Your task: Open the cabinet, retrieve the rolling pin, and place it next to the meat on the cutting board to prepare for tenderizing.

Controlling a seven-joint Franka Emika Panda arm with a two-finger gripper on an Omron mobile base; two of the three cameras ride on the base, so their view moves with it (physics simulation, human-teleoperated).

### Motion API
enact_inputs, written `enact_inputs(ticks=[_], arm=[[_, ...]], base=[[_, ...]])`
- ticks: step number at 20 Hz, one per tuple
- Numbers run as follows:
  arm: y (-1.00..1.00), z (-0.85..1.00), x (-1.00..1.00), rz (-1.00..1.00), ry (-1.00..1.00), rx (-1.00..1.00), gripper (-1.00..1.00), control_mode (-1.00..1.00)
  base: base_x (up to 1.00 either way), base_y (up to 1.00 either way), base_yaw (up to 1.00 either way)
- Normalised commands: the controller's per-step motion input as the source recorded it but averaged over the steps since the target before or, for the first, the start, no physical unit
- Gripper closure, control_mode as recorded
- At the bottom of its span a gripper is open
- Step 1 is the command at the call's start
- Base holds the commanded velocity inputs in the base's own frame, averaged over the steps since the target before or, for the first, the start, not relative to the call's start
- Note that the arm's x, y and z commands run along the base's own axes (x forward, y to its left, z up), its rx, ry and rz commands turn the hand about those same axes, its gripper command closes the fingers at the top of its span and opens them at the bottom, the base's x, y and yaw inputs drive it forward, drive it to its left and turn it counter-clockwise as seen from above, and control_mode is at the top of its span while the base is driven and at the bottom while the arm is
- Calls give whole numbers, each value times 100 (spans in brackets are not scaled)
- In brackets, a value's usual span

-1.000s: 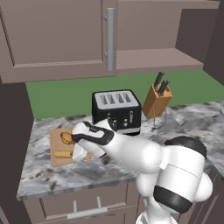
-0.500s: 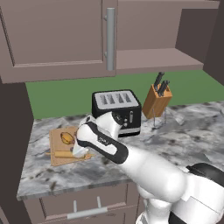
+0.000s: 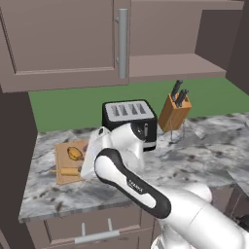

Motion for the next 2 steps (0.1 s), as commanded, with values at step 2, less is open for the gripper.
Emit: enact_inputs(ticks=[2], arm=[[3, 37, -85, -6, -2, 0, -100, -100]], base=[[0, 0, 0]])
